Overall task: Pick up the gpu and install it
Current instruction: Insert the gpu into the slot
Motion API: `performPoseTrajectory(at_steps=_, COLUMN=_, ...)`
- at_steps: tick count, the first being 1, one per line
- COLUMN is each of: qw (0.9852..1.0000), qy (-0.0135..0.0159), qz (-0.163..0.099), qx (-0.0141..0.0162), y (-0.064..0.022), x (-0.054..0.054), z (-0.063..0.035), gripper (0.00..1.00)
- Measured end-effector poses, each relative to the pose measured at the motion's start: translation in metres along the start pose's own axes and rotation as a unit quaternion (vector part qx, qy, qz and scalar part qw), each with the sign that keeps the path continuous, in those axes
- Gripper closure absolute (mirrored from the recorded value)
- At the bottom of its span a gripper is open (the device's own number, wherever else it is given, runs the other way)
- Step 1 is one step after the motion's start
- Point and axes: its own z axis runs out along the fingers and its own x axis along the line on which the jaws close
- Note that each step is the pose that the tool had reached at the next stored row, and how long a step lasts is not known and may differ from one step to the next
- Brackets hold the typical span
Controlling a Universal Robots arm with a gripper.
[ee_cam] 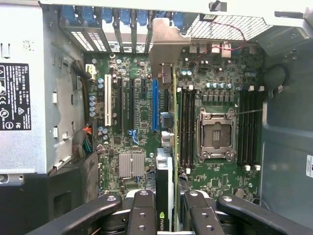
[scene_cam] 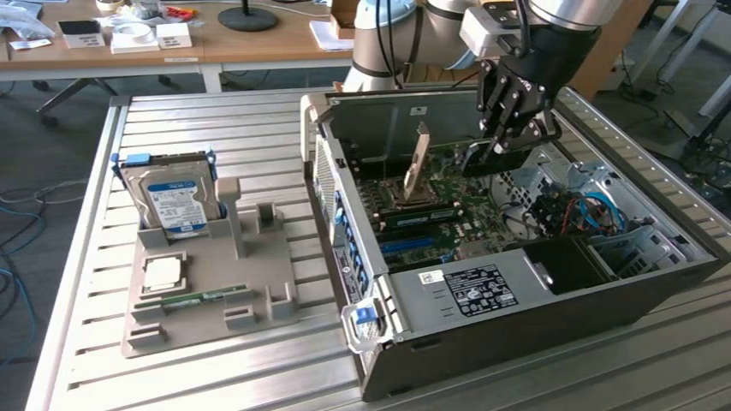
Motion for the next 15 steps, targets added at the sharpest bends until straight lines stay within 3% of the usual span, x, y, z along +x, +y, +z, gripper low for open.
performPoseTrajectory(at_steps=1, qw=1.0, qy=0.0014, qz=0.0, qx=0.0001, y=0.0001, x=-0.0001, z=0.0002, gripper=0.73)
performPoseTrajectory(at_steps=5, qw=0.9999, qy=0.0133, qz=0.0, qx=-0.0031, y=-0.0009, x=-0.0008, z=0.0001, gripper=0.73)
performPoseTrajectory(at_steps=9, qw=0.9998, qy=0.0164, qz=0.001, qx=-0.0072, y=-0.0021, x=-0.0016, z=0.0001, gripper=0.73)
performPoseTrajectory(at_steps=15, qw=0.9996, qy=0.0223, qz=0.002, qx=-0.0195, y=-0.0025, x=-0.004, z=0.0006, gripper=0.73)
